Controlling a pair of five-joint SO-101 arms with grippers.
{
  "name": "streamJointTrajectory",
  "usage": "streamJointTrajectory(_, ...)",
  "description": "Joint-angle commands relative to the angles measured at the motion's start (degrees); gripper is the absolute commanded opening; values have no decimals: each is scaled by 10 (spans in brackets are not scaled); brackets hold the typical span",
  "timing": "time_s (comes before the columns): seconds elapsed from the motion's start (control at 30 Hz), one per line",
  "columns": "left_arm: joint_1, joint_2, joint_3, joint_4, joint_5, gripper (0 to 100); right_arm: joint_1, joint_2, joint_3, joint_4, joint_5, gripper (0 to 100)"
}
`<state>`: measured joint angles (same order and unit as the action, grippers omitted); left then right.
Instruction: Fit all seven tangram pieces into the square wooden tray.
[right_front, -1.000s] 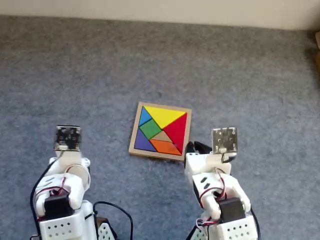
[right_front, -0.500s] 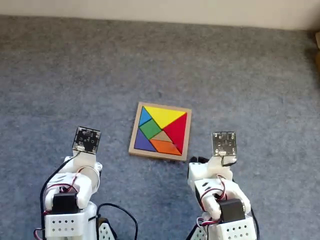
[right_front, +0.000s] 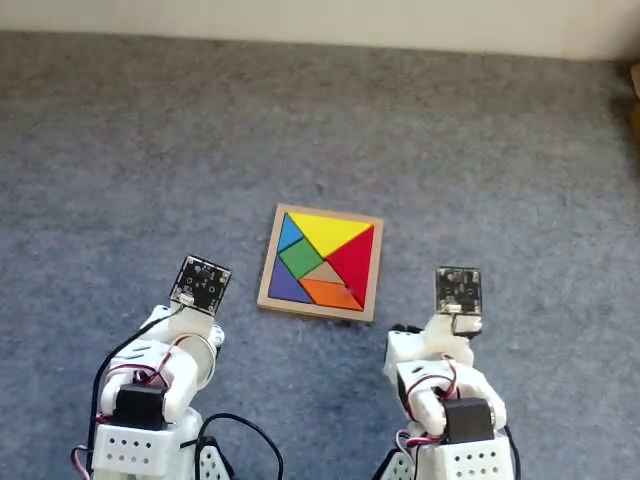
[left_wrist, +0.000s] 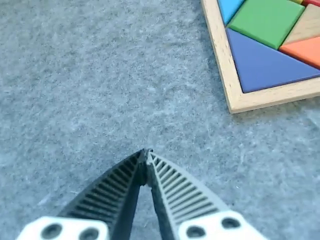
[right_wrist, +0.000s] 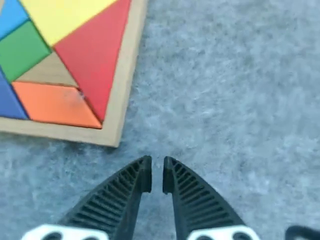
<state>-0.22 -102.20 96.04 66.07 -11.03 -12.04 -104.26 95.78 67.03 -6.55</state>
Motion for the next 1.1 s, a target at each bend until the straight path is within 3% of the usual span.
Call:
streamJointTrajectory(0.0,12,-15,11,2,-7,7,15,-10,81,21,5,29)
streamJointTrajectory(0.23,11,-16,11,85,-6,7,15,-10,81,47,6,5)
streamJointTrajectory(0.53,5,-15,11,88,-7,7,15,-10,81,47,5,5)
streamJointTrajectory(0.8,-91,-16,11,86,-6,7,15,-10,81,47,5,5)
streamJointTrajectory(1.07,-62,-15,11,88,-5,7,15,-10,81,47,5,5)
